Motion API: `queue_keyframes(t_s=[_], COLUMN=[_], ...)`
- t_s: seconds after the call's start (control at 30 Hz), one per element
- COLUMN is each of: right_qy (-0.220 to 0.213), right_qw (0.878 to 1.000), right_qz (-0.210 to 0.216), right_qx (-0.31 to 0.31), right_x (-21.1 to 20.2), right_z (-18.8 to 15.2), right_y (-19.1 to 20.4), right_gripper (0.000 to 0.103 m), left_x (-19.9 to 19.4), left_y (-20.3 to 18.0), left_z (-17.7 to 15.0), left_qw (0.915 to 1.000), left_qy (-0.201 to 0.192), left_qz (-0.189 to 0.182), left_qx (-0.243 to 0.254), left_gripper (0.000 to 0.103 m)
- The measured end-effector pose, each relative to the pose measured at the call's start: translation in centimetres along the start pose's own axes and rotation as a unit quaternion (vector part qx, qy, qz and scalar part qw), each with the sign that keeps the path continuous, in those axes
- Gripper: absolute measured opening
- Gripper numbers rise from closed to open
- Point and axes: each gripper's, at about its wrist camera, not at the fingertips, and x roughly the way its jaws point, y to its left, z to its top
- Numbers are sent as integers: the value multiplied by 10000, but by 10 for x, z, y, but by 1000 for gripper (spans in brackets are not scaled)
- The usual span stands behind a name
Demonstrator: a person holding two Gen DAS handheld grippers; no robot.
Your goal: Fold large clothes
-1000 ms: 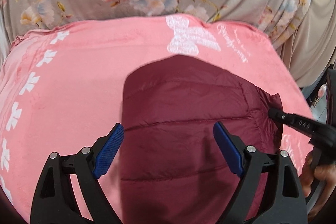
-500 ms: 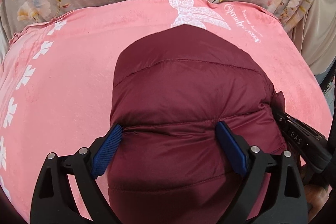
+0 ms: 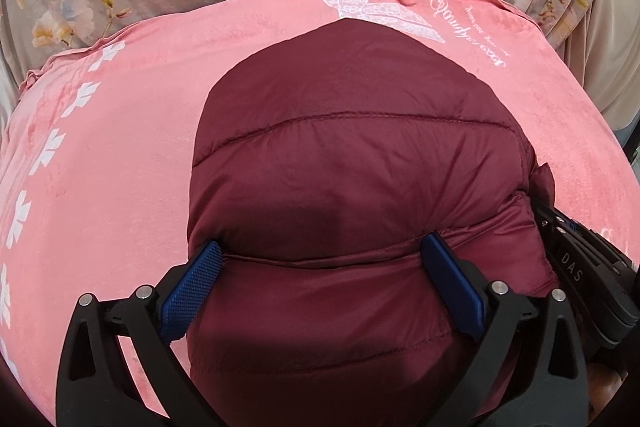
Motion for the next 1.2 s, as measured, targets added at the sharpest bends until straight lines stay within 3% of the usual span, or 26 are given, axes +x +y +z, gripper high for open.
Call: queue_keyframes(t_s=[0.53, 0.7, 0.8, 0.83, 1.0, 1.2], right_qy=[-116, -71, 143, 142, 232, 566], right_qw=[9997, 9989, 9985, 9975, 9956, 9951], right_qz=[175, 418, 473, 610, 901, 766], right_qx=[109, 220, 238, 329, 90, -247], right_x=[4, 2, -20, -37, -103, -113], right_z=[-3, -1, 5, 5, -14, -52], right_y=[-6, -12, -18, -23, -19, -3], right_gripper=[5, 6, 10, 16, 17, 17], left_x=[10, 6, -12, -23, -59, -62], left_y=[-5, -1, 9, 13, 13, 2], left_z=[-5, -3, -5, -9, -29, -51], left_qw=[9995, 9997, 9998, 9998, 9984, 9973], left_qy=[-212, -161, -72, -60, 100, 296], left_qz=[213, 103, -54, -130, -439, -476], left_qx=[140, 151, 148, 130, 334, 479], left_gripper=[98, 98, 97, 97, 97, 97])
